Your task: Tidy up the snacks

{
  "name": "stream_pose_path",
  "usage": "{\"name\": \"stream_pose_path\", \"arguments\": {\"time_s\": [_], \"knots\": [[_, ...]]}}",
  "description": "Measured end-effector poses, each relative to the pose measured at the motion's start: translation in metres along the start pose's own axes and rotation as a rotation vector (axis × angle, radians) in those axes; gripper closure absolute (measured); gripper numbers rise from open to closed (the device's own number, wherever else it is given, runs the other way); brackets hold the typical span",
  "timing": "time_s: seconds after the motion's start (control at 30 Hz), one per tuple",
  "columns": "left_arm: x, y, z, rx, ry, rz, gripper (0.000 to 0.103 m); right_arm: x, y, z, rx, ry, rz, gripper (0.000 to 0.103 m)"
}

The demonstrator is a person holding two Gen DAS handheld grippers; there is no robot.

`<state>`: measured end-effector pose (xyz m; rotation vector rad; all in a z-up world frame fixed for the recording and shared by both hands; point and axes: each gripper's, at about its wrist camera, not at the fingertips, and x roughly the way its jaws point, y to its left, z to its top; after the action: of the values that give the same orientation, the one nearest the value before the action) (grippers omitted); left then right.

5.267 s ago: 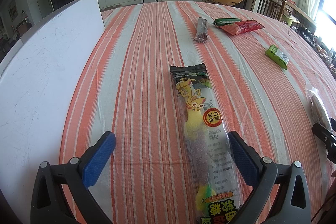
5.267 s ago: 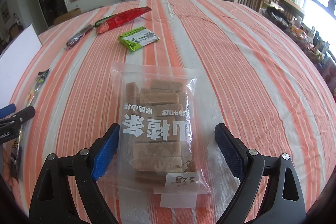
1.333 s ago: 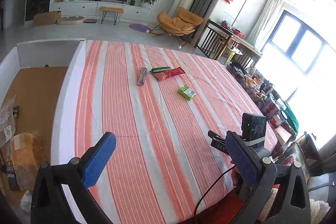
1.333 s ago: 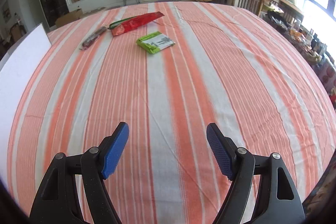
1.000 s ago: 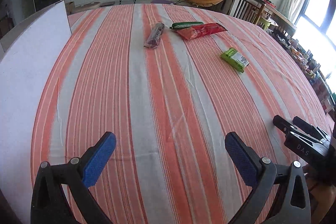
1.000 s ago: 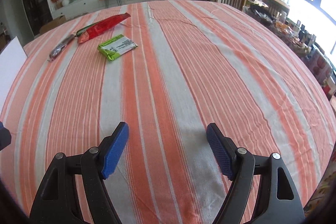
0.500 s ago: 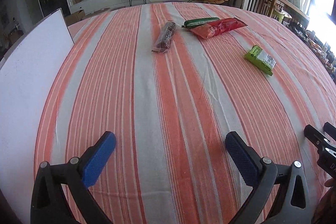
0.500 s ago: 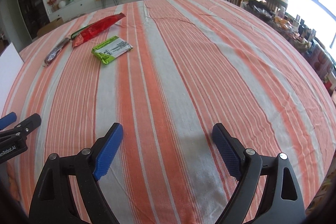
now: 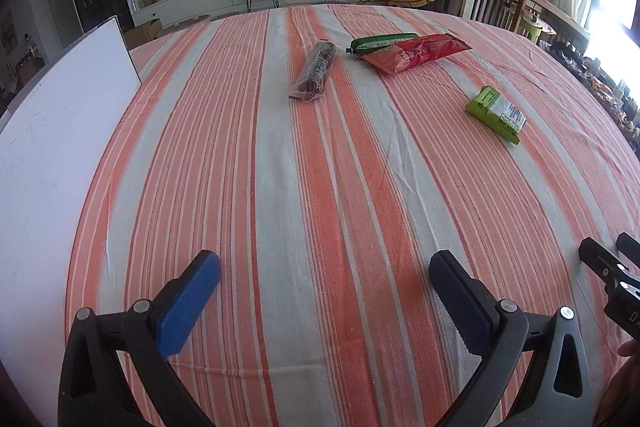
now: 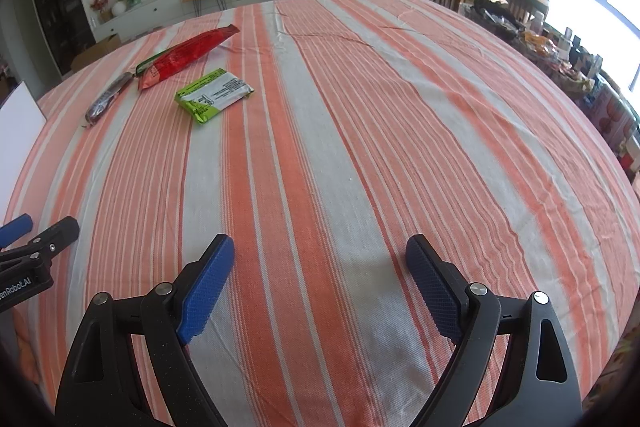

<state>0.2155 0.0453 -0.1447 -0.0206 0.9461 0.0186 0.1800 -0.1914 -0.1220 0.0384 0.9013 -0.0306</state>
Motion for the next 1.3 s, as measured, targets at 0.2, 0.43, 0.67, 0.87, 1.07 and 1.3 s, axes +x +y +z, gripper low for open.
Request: {"name": "stream_pose_path", "arguments": {"time_s": [0.2,0.43,0.67,0.87,1.07,1.3], "knots": [[0.0,0.0,0.0,0.0,0.0,0.001,0.0,0.0,0.0,0.0,0.0,0.0,0.0,0.012],[0.0,0.0,0.0,-0.001,0.0,0.0,0.0,0.0,0.0,0.0,0.0,0.0,0.0,0.012],[0.001,0.0,0.0,0.004,0.003,-0.002,0.0,0.0,0.0,-0.001,0.002,0.0,0.002,0.012],[0.014,0.009,0.028,0.049,0.172,-0.029,0.0,0.0,0.0,-0.001,0.001,0.0,0.002,0.012],[0.037,0.046,0.099,-0.08,0.135,-0.062,0.0,0.0,0.0,-0.001,0.001,0.0,0.002,0.012],[0.089,0.028,0.154,-0.034,0.156,-0.09,0.044,0.0,0.0,-0.001,0.001,-0.001,0.002,0.012]]}}
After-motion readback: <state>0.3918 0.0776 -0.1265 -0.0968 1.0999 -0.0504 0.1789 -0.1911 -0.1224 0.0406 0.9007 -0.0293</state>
